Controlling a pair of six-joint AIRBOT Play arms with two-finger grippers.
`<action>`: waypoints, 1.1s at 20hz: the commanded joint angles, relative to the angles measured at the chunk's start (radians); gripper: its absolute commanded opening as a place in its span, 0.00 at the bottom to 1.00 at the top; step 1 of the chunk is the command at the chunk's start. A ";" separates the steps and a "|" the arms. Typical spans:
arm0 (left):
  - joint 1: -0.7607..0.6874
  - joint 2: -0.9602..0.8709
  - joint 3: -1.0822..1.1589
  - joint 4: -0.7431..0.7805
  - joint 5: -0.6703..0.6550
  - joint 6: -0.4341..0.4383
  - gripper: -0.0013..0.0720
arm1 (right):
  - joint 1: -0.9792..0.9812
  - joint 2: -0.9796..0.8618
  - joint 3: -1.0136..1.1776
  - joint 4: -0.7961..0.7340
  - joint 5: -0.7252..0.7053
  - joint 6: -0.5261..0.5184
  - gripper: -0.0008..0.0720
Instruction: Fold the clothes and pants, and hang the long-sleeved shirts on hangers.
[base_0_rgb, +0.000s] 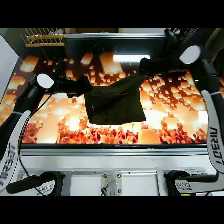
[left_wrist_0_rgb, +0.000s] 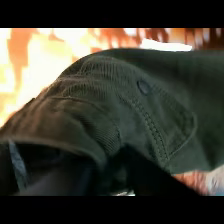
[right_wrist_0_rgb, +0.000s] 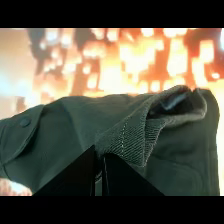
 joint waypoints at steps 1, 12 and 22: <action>0.135 -0.182 0.089 -0.262 0.024 0.155 0.97 | 0.013 -0.113 0.001 0.009 -0.077 -0.005 0.04; 0.140 -0.202 0.038 -0.169 -0.264 0.241 0.93 | 0.012 -0.098 0.002 0.007 -0.073 -0.027 0.04; -0.080 -0.159 -0.129 -0.163 -0.032 0.270 0.93 | 0.012 -0.099 0.000 0.006 -0.040 -0.027 0.04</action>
